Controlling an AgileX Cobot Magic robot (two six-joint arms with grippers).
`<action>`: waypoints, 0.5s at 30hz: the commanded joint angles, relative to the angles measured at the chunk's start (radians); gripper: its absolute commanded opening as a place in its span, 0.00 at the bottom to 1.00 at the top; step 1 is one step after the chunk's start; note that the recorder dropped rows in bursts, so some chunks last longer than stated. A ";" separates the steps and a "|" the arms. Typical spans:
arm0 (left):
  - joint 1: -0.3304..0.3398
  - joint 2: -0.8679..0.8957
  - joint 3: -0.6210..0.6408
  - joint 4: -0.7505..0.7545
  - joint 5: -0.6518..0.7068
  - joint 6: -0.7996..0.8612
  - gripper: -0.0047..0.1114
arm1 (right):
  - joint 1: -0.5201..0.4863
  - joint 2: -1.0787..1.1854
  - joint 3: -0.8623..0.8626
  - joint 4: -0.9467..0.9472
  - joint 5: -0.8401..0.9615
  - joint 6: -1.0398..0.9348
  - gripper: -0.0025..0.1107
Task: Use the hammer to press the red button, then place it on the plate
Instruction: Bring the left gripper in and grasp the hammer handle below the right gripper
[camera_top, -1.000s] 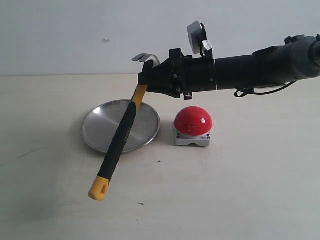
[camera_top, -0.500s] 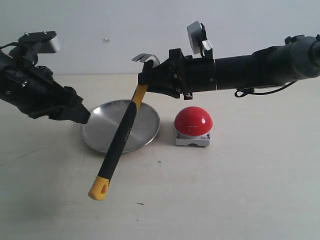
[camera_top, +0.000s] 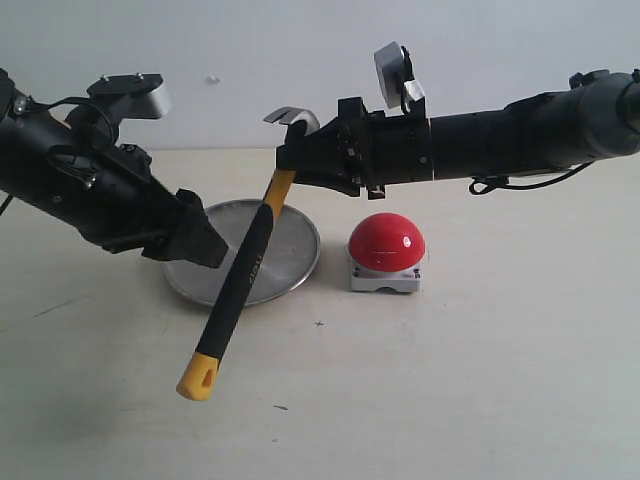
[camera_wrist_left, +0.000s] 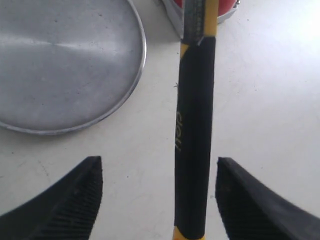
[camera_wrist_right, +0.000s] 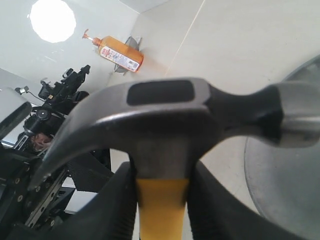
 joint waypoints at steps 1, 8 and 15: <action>-0.018 0.015 0.003 -0.012 -0.001 0.006 0.59 | 0.000 -0.025 -0.002 0.057 0.049 -0.014 0.02; -0.096 0.083 0.003 -0.009 -0.082 0.006 0.59 | 0.000 -0.025 -0.002 0.057 0.049 -0.012 0.02; -0.098 0.168 0.008 -0.017 -0.105 0.008 0.59 | 0.000 -0.025 -0.002 0.057 0.049 -0.012 0.02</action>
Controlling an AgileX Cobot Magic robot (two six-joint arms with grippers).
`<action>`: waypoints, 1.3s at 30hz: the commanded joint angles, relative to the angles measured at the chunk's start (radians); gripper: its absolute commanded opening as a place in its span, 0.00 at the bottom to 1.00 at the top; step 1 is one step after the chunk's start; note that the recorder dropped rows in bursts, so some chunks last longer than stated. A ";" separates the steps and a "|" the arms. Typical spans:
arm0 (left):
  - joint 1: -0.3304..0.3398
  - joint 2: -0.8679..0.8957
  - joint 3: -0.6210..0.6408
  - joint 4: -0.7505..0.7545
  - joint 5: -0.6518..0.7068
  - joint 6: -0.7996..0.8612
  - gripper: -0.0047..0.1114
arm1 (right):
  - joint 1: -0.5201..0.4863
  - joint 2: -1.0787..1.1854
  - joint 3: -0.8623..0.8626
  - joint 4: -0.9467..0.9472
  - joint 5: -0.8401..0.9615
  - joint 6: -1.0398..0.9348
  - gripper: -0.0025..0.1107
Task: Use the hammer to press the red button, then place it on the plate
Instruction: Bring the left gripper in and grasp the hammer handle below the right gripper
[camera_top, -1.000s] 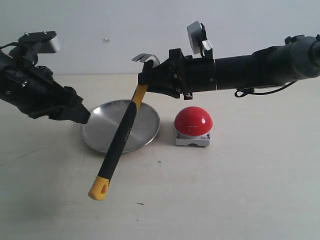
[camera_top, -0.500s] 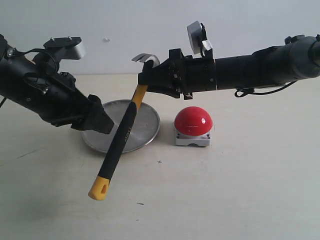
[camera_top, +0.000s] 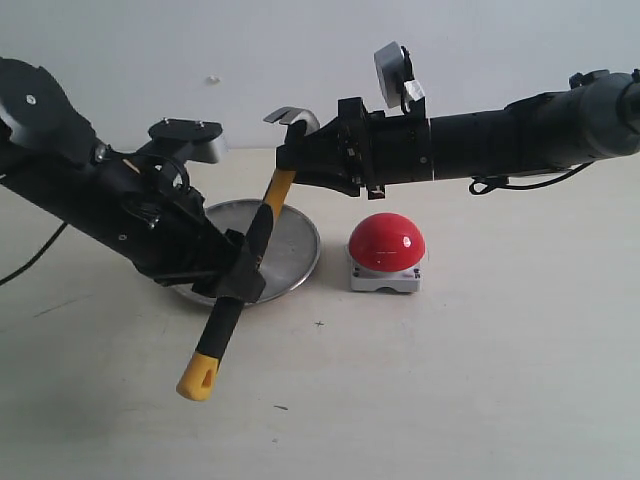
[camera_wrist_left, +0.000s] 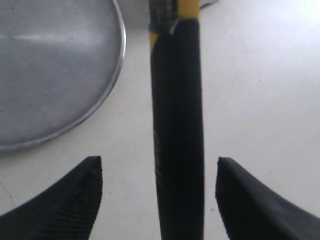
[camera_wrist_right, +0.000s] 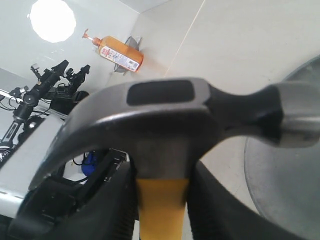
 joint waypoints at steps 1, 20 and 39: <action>-0.004 0.056 0.010 -0.017 -0.013 0.004 0.59 | 0.000 -0.025 -0.002 0.057 0.049 -0.011 0.02; -0.004 0.146 0.008 -0.020 -0.070 0.008 0.56 | 0.000 -0.025 -0.002 0.057 0.049 -0.011 0.02; -0.002 0.120 0.008 -0.012 -0.069 0.038 0.04 | 0.000 -0.025 -0.002 0.057 0.049 0.026 0.14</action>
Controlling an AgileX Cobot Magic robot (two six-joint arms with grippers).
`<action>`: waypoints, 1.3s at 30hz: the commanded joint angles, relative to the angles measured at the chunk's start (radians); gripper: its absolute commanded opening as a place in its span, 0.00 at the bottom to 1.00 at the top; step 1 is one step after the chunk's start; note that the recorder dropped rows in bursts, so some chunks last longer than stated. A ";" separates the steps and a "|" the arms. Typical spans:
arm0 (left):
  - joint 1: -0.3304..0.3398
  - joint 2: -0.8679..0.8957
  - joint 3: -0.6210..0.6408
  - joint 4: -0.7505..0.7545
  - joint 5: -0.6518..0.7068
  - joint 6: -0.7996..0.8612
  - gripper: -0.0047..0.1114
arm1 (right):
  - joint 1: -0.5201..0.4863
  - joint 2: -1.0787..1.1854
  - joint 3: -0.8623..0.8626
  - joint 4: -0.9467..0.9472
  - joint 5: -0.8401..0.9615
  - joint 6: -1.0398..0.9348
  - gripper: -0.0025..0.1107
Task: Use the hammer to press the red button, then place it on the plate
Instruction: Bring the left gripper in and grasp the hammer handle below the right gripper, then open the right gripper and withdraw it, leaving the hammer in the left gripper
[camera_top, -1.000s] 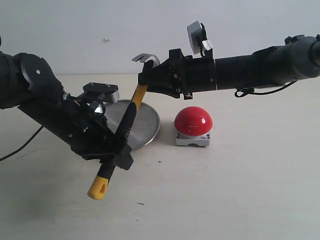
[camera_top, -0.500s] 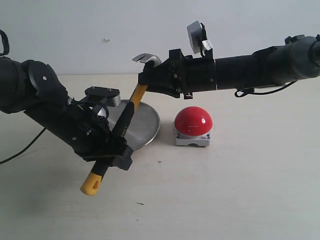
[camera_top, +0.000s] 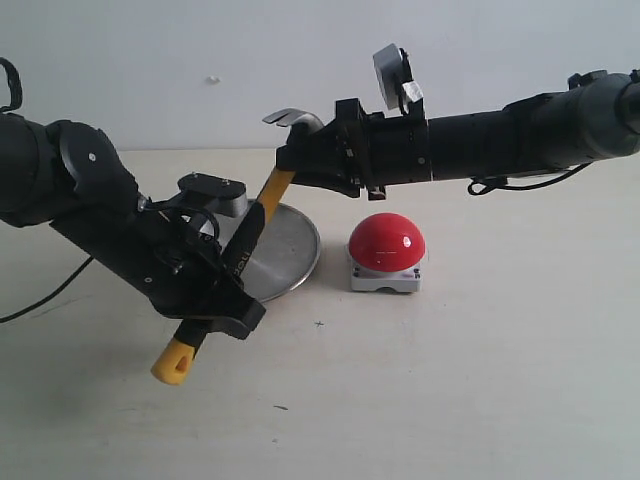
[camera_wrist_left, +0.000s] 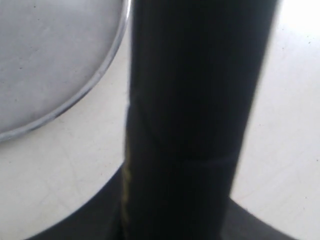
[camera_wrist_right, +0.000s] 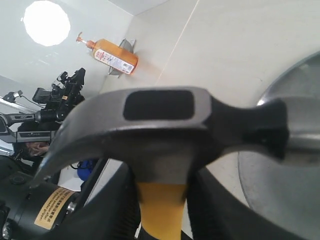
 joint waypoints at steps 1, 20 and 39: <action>0.005 -0.031 -0.003 -0.006 -0.024 -0.019 0.04 | 0.000 -0.025 -0.002 0.053 0.072 0.012 0.16; 0.005 -0.141 -0.003 0.045 -0.067 -0.080 0.04 | 0.000 -0.025 -0.002 0.053 0.072 0.042 0.44; 0.017 -0.144 -0.011 0.040 -0.134 -0.080 0.04 | 0.000 -0.025 0.060 0.053 0.072 0.099 0.50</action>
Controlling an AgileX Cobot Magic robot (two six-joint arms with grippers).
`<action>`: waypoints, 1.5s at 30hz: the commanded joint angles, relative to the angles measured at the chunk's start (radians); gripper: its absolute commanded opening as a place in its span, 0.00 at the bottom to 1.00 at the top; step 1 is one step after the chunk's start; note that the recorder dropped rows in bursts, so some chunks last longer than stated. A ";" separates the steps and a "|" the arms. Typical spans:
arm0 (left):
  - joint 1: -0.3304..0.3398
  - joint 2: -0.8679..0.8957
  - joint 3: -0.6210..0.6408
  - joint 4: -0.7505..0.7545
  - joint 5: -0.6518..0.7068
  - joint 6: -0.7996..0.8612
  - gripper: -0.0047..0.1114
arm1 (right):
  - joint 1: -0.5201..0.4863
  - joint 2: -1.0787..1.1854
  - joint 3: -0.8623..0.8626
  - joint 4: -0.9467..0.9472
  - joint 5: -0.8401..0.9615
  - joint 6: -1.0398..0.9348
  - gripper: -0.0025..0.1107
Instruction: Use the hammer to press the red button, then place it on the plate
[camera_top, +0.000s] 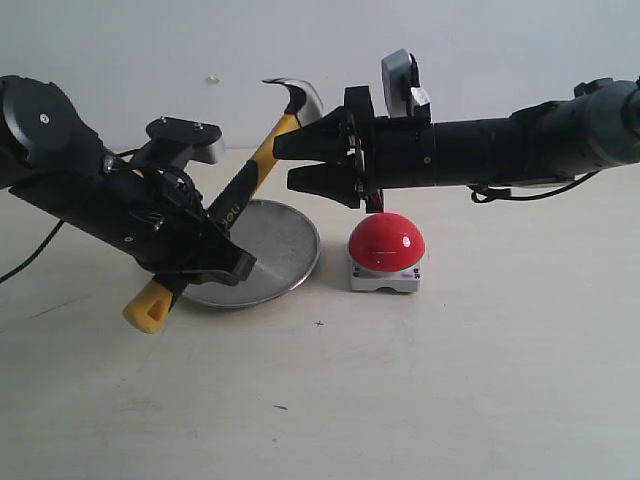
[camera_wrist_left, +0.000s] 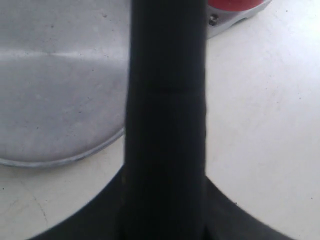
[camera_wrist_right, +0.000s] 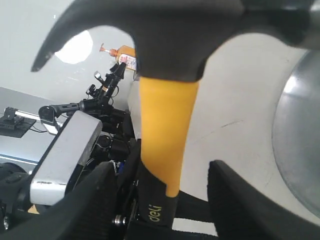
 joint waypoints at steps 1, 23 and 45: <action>0.014 -0.020 -0.011 -0.017 -0.060 -0.001 0.04 | 0.001 -0.014 0.008 0.003 0.013 -0.002 0.50; 0.090 -0.083 -0.013 -0.021 0.006 -0.008 0.04 | -0.379 -0.687 0.746 0.003 -0.471 -0.581 0.02; -0.130 -0.089 0.032 -0.165 -0.147 0.002 0.04 | -0.379 -1.991 1.222 0.003 -0.967 -0.355 0.02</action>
